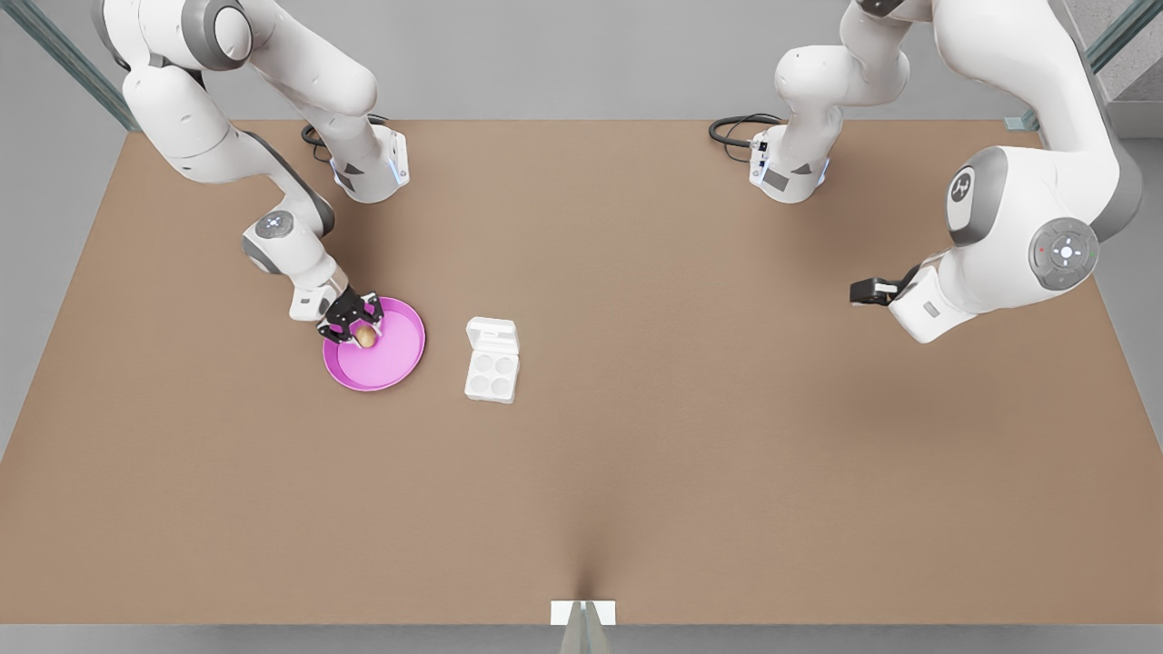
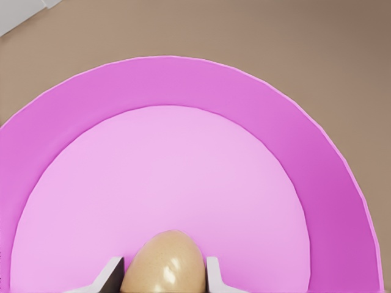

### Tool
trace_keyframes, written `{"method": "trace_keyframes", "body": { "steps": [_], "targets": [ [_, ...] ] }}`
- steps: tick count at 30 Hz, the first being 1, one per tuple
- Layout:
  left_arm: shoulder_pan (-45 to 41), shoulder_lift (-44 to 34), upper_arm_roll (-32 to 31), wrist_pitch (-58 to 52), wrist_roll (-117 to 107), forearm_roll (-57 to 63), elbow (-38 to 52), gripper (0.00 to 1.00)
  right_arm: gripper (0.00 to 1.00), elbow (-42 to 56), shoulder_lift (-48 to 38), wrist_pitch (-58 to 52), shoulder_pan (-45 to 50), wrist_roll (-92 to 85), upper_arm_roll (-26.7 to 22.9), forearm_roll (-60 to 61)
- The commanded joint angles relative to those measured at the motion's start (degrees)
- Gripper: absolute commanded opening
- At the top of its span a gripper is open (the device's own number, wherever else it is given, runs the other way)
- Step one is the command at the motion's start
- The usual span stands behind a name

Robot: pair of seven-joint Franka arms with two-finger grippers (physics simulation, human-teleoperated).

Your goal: Pack egg into the box and close the box lid

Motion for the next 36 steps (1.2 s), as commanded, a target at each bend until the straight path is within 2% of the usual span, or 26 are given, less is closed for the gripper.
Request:
{"method": "trace_keyframes", "body": {
  "steps": [1, 4, 10, 12, 15, 16, 18, 20, 23, 24, 35, 36],
  "targets": [
    [0.0, 0.0, 0.0, 0.1, 0.0, 0.0, 0.0, 1.00, 0.56, 0.0, 0.0, 0.0, 0.0, 0.0, 0.0, -0.2],
    [-0.1, 0.2, 0.0, 0.3, 0.1, 0.0, 0.0, 1.00, 0.50, 0.1, 0.0, 0.0, 0.0, -0.1, 0.0, -1.1],
    [0.0, 0.2, 0.0, 0.4, 0.1, 0.1, 0.0, 1.00, 0.53, 3.3, 0.0, -0.4, 0.0, -0.1, 0.2, -1.3],
    [0.0, 0.1, 0.0, -0.1, 0.0, 0.3, 0.0, 1.00, 0.53, 6.1, -0.4, -3.7, 0.2, 2.3, 2.6, -1.0],
    [0.0, 0.2, 0.2, -0.3, 0.1, 0.5, 0.0, 1.00, 0.52, 11.2, -1.1, -10.3, 0.9, 11.0, 9.5, -0.8],
    [0.0, 0.1, 0.4, -0.4, 0.1, 0.6, 0.0, 1.00, 0.52, 13.9, -1.1, -15.6, 1.1, 17.5, 14.0, -0.6],
    [0.0, 0.1, 0.4, -0.4, 0.1, 0.7, 0.0, 1.00, 0.51, 19.5, -0.8, -28.7, 1.1, 20.5, 25.5, 13.2],
    [0.0, 0.1, 0.4, -1.1, -0.7, 0.8, 0.0, 1.00, 0.51, 28.1, 0.0, -41.0, 4.0, 17.2, 32.2, 31.0],
    [0.0, 0.5, 0.7, -2.3, -0.7, 1.8, 0.0, 1.00, 0.51, 39.9, 2.9, -52.1, 13.0, 15.6, 32.2, 43.5],
    [0.0, 0.5, 0.7, -2.4, -0.6, 2.1, 0.0, 1.00, 0.51, 40.8, 3.8, -52.3, 14.4, 16.2, 32.2, 43.7],
    [0.0, 2.3, 0.5, -5.3, -0.4, 2.0, -0.1, 1.00, 0.53, 39.6, 12.4, -53.2, 18.6, 18.3, 31.2, 42.9],
    [0.0, 3.0, 0.5, -5.0, 0.1, 2.0, 0.0, 1.00, 0.53, 39.4, 12.8, -53.4, 18.7, 18.3, 29.4, 41.0]
  ]
}}
